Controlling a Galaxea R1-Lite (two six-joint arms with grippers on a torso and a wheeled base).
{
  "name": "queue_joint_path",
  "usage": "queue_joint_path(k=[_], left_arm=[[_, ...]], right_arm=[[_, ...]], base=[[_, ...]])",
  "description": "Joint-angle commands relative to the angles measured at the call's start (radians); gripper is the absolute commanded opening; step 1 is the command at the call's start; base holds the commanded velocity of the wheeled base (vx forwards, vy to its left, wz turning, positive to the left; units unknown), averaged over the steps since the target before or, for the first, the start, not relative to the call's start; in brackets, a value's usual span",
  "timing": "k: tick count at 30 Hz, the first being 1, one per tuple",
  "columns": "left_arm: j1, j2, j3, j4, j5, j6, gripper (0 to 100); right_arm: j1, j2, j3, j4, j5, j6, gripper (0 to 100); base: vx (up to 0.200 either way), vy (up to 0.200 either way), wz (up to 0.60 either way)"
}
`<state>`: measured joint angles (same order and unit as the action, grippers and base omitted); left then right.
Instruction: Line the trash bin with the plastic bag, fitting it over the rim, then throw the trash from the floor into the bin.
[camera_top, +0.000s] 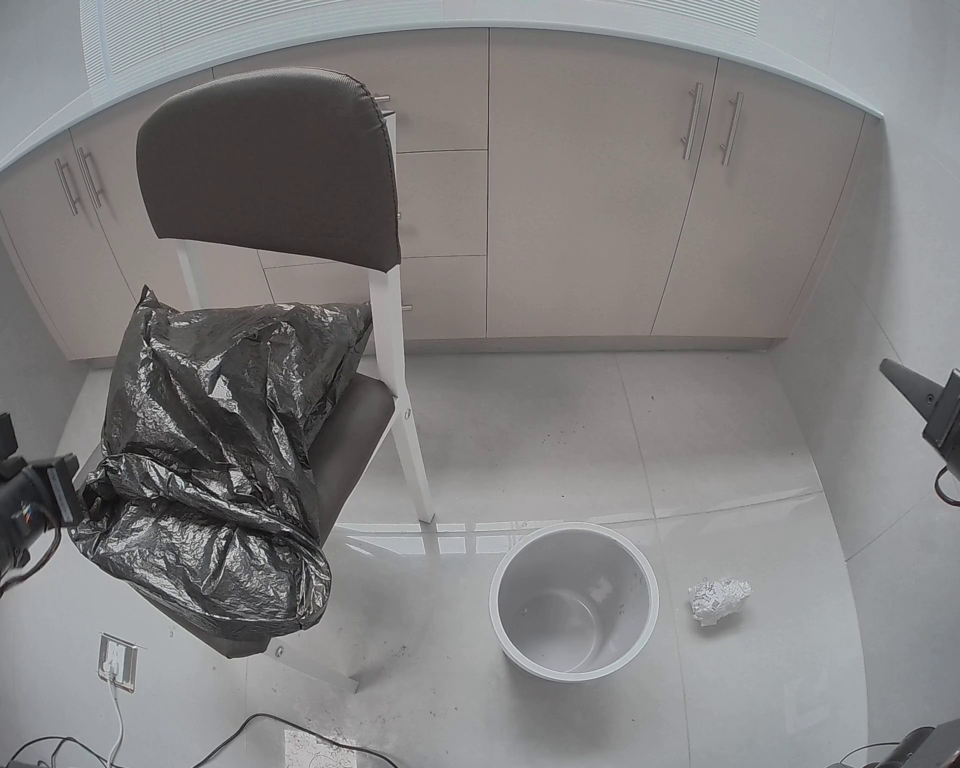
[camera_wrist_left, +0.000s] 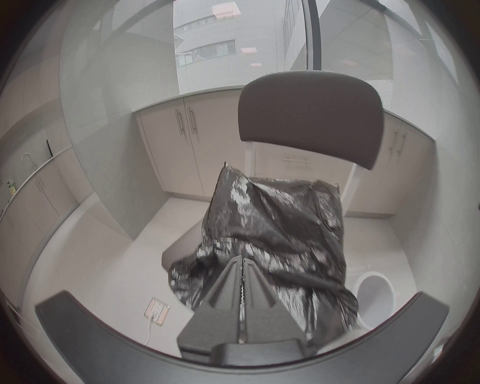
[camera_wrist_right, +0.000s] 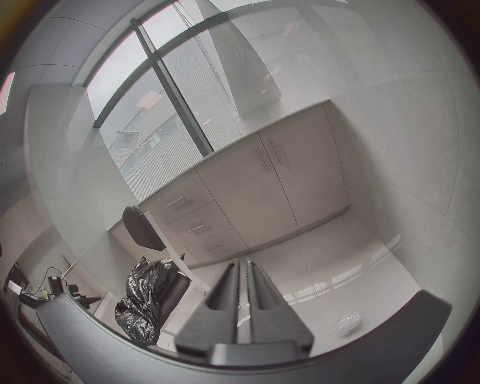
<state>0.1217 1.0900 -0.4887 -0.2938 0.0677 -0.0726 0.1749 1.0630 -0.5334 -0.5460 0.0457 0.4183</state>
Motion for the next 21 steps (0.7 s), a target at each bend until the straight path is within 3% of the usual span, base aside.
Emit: queue_joint_path(k=[1, 12, 19, 21], left_arm=[[0.05, 0.304, -0.06, -0.163, 0.008, 0.014, 100], [0.07, 0.307, -0.001, -0.165, -0.028, 0.023, 100], [0.179, 0.312, -0.001, -0.171, -0.035, 0.174, 100], [0.228, 0.295, 0.007, -0.169, -0.083, 0.212, 100]], right_arm=[[0.008, 0.14, 0.032, -0.051, 0.006, 0.025, 100], [0.009, 0.21, 0.064, -0.054, 0.009, 0.031, 100], [0.011, 0.195, 0.07, -0.103, 0.011, 0.025, 100], [0.015, 0.19, 0.069, -0.106, 0.009, 0.02, 100]], base=[[0.0, 0.0, 0.0], [0.0, 0.0, 0.0], [0.0, 0.0, 0.0], [0.0, 0.0, 0.0]])
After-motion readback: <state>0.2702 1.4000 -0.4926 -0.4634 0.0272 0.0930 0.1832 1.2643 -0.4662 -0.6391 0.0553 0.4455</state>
